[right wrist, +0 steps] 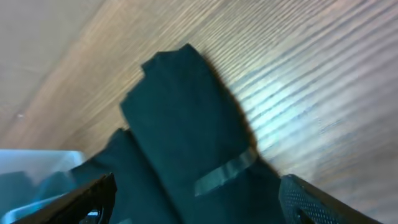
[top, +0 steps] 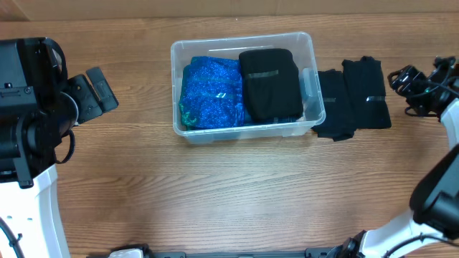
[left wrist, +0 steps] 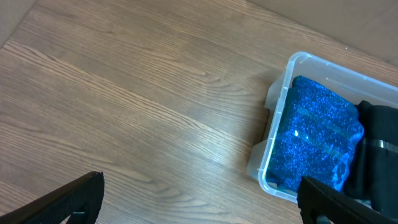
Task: Pack container
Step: 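Place the black garment with the right gripper onto the denim in the bin, then grasp the far-right black garment with the right gripper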
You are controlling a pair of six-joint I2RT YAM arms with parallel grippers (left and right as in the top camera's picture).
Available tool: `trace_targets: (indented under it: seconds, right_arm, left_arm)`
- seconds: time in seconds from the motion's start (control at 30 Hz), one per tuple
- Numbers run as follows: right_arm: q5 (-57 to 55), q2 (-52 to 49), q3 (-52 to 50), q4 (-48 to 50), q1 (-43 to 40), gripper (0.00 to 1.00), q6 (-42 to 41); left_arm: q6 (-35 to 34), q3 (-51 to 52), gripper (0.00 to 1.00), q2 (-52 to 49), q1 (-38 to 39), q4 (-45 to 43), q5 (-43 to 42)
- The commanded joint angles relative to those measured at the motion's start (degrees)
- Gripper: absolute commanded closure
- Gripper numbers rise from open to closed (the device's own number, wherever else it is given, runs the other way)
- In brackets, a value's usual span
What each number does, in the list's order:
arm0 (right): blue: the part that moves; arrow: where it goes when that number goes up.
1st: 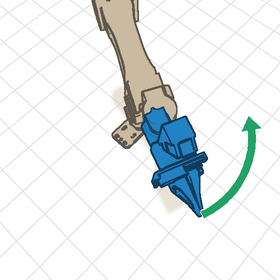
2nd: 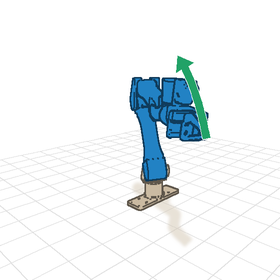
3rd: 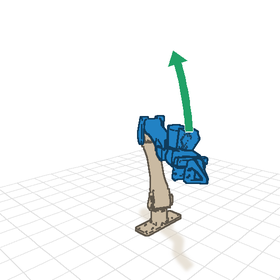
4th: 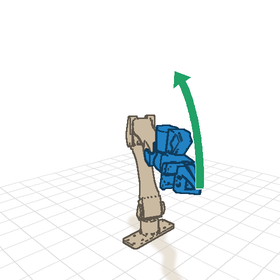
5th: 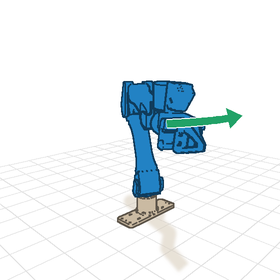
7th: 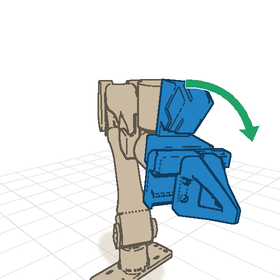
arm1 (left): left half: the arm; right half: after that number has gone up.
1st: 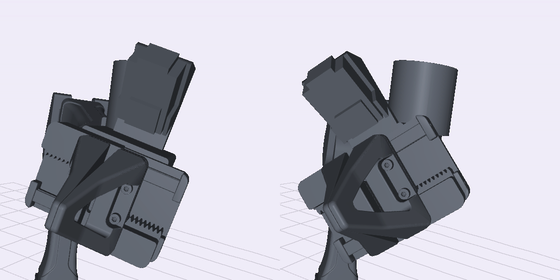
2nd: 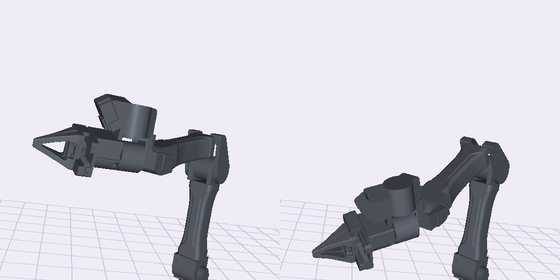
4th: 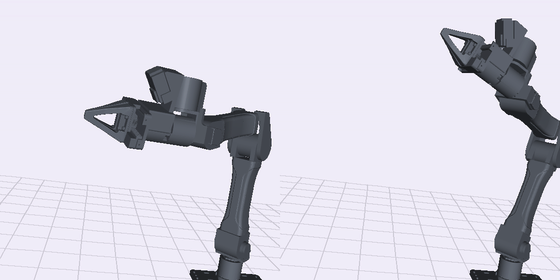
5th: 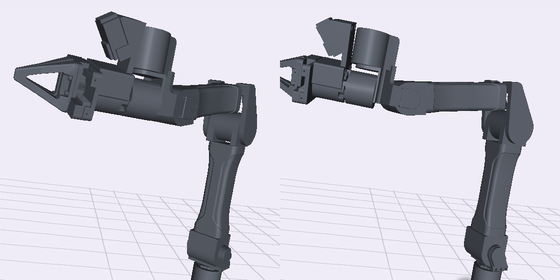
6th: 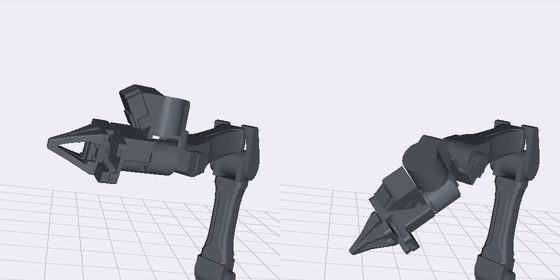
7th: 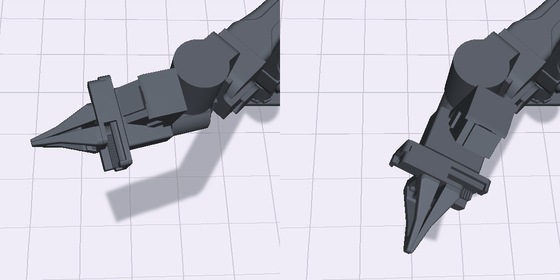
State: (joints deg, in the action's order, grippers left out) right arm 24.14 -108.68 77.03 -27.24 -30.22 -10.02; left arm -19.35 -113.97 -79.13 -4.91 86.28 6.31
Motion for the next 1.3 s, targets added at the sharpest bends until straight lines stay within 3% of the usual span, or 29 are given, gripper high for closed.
trace_targets:
  seconds: [0.0, 0.37, 0.5, 0.67, 0.77, 0.83, 0.87, 1.03, 1.27]
  right_arm:
    - [-0.09, -3.93, 0.24, 3.58, 0.31, 0.12, 1.92]
    - [0.15, -12.7, 0.22, 6.43, 3.91, 0.12, -0.04]
    - [0.07, -12.92, 0.22, 5.7, 7.37, 0.32, -0.04]
    - [-5.66, -12.96, 0.2, 3.8, 8.52, 0.26, -0.09]
    - [-3.52, -12.96, 0.2, 0.9, 7.23, 0.52, 1.99]
    - [-3.5, -12.85, 0.31, -1.14, 6.78, 0.83, 1.95]
    - [-3.54, -12.52, 0.5, -2.27, 6.54, 0.88, 1.97]
    - [-3.48, -2.78, 4.98, -12.7, 5.49, 0.94, 1.88]
    - [3.74, 20.92, 8.87, -23.15, 11.72, 0.95, -3.96]
  left_arm:
    - [0.04, -0.17, 0.0, 0.07, 0.02, 0.09, 0.7]
    - [0.04, -0.17, 0.0, 0.07, 0.02, 0.09, 0.72]
    - [0.04, -0.17, 0.0, 0.07, 0.0, 0.11, 0.72]
    - [0.04, -0.17, 0.0, 0.07, 0.02, 0.09, 0.7]
    - [0.04, -0.17, 0.0, 0.07, 0.0, 0.09, 0.72]
    - [0.04, -0.17, 0.0, 0.07, 0.0, 0.09, 0.72]
    - [0.04, -0.17, 0.0, 0.07, 0.02, 0.11, 0.7]
    - [0.04, -0.17, 0.0, 0.07, 0.02, 0.09, 0.72]
    - [0.04, -0.17, 0.0, 0.07, 0.02, 0.09, 0.72]
